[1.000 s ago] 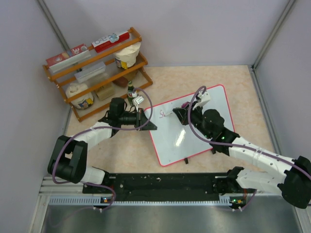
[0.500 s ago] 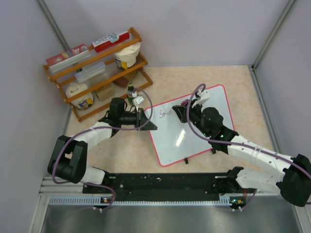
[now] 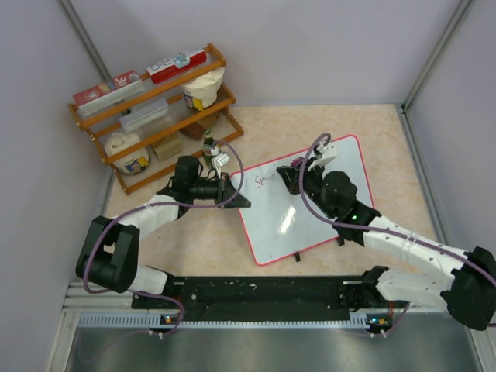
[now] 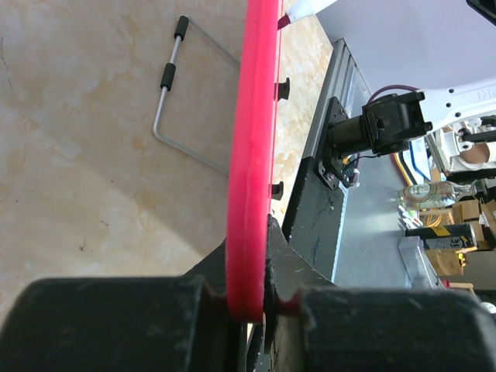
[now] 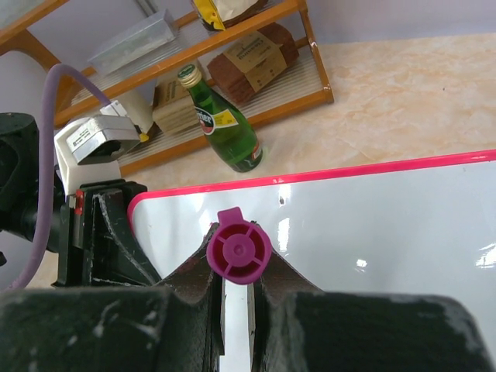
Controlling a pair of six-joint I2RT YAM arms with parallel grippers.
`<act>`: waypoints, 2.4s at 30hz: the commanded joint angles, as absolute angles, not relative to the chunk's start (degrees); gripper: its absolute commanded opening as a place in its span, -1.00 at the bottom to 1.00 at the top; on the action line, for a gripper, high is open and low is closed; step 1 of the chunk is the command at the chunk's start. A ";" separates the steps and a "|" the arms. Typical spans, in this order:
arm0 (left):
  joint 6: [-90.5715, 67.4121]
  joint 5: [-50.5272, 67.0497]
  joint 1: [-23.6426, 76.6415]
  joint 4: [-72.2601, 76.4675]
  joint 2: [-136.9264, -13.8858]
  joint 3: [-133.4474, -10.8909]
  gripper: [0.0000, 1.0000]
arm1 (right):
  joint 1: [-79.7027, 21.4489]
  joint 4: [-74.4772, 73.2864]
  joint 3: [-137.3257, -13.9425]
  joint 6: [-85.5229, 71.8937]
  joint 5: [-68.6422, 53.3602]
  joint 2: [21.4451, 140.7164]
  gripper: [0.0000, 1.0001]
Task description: Write a sentence on the whiteboard
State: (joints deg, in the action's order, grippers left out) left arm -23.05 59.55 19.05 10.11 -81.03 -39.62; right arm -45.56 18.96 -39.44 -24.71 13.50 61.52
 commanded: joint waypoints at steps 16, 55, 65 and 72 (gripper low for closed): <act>-10.90 50.98 22.32 3.43 -82.53 -36.83 -1.00 | -44.56 17.23 -34.10 -24.52 13.45 58.71 -1.00; -10.55 50.89 22.59 3.34 -82.79 -36.91 -1.00 | -42.72 18.19 -39.38 -25.40 17.58 61.08 -1.00; -10.46 50.89 22.59 3.08 -82.97 -37.09 -1.00 | -42.71 16.61 -35.69 -25.40 15.73 59.77 -1.00; -10.55 50.89 22.67 3.08 -83.14 -37.09 -1.00 | -42.71 16.17 -33.75 -26.45 14.50 58.98 -1.00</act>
State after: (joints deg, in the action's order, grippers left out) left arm -23.42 59.05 19.38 10.13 -81.06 -39.62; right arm -43.64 20.38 -35.86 -27.18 14.46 58.70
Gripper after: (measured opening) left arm 0.091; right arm 0.071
